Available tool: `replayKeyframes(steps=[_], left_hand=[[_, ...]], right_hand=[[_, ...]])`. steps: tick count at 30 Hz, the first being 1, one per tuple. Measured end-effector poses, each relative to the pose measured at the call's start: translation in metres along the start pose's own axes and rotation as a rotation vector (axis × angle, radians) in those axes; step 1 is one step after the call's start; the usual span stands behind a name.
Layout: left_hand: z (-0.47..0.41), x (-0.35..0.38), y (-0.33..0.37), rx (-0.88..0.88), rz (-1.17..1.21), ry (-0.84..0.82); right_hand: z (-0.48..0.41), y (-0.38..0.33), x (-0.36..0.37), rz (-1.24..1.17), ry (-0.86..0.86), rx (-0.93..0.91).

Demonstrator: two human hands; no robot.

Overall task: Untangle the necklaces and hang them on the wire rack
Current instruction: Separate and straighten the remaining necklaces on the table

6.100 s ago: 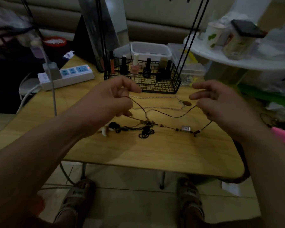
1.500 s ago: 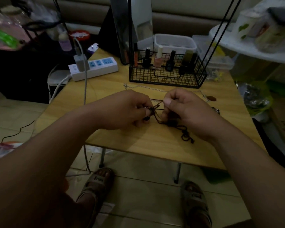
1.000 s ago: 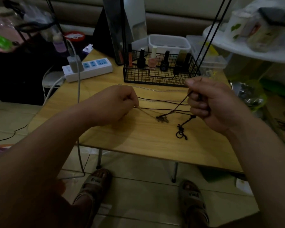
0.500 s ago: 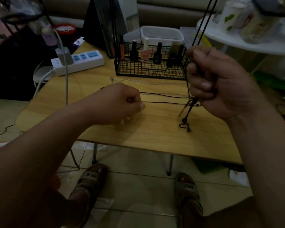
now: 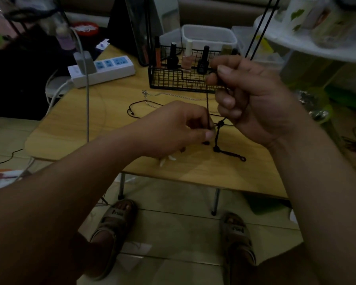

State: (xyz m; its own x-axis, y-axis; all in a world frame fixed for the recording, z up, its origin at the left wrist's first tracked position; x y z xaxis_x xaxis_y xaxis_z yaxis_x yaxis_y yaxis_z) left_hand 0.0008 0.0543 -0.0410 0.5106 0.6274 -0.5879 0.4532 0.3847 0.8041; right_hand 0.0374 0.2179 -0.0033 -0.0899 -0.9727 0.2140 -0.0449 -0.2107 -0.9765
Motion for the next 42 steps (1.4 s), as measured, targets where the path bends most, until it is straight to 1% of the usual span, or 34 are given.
replayKeyframes(steps=[2, 4, 6, 8, 11, 14, 17, 19, 21, 22, 23, 26, 27, 28, 30, 34, 36, 38, 40, 42], left_hand=[[0.0, -0.01, -0.002, -0.004, -0.063, 0.018], [0.002, -0.025, -0.004, -0.01, -0.173, 0.039], [0.005, -0.041, -0.006, -0.08, -0.302, 0.08], [0.009, -0.048, -0.011, -0.175, -0.425, 0.036], [0.016, -0.045, -0.016, -0.271, -0.526, -0.112], [0.02, -0.036, -0.018, -0.254, -0.589, -0.197], [0.016, -0.031, -0.019, -0.192, -0.565, -0.211], [0.015, -0.032, -0.02, -0.172, -0.539, -0.196], [0.013, -0.038, -0.021, -0.166, -0.428, -0.143], [0.013, -0.041, -0.019, -0.173, -0.317, -0.103], [0.012, -0.043, -0.016, -0.179, -0.178, -0.06], [0.009, -0.05, -0.005, -0.166, 0.307, 0.056], [0.008, -0.052, -0.003, -0.163, 0.442, 0.088], [0.007, -0.054, -0.002, -0.162, 0.537, 0.115], [0.006, -0.057, -0.002, -0.173, 0.648, 0.169], [0.007, -0.059, -0.011, -0.292, 0.857, 0.282], [0.006, -0.058, -0.017, -0.346, 0.864, 0.327], [0.006, -0.055, -0.02, -0.382, 0.724, 0.322], [0.006, -0.049, -0.018, -0.368, 0.554, 0.268], [0.007, -0.043, -0.013, -0.315, 0.435, 0.2]], right_hand=[[0.001, 0.001, -0.006, 0.146, 0.076, 0.005], [0.003, 0.006, -0.011, 0.449, 0.149, 0.015], [0.006, 0.014, -0.011, 0.739, 0.134, 0.039], [0.008, 0.023, -0.007, 0.898, 0.08, 0.049], [0.008, 0.03, -0.001, 1.018, 0.072, 0.033], [0.006, 0.034, 0.005, 1.113, 0.047, 0.028], [0.004, 0.042, 0.009, 1.179, 0.024, 0.04], [0.004, 0.044, 0.01, 1.228, 0.027, -0.001], [0.004, 0.041, 0.012, 1.263, 0.036, -0.067], [0.005, 0.039, 0.014, 1.246, 0.027, -0.086], [0.006, 0.036, 0.017, 1.173, 0.001, -0.081], [0.008, 0.033, 0.028, 0.773, -0.113, 0.008], [0.006, 0.035, 0.029, 0.692, -0.112, 0.028], [0.005, 0.036, 0.029, 0.642, -0.096, 0.031], [0.002, 0.039, 0.023, 0.545, -0.054, 0.037], [0.001, 0.036, 0.013, 0.185, -0.027, 0.187], [0.001, 0.033, 0.009, 0.109, 0.0, 0.204], [0.0, 0.03, 0.006, 0.056, 0.038, 0.206], [0.0, 0.027, 0.006, 0.025, 0.052, 0.202], [0.002, 0.026, 0.007, 0.023, 0.04, 0.196]])
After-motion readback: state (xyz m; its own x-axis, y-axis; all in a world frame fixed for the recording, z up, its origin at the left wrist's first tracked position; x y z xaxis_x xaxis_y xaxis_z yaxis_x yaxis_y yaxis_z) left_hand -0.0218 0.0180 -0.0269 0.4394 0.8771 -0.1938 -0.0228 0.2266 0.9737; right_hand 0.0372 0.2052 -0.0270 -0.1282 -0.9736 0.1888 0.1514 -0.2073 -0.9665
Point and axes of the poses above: each hand's wrist, its own z-axis away from the middle knuckle, its own x-axis out of the palm, y = z × x, the point moved 3 cm from there along -z, towards the middle knuckle, and after that the axes turned 8 degrees about y, right-handed, at the moved point
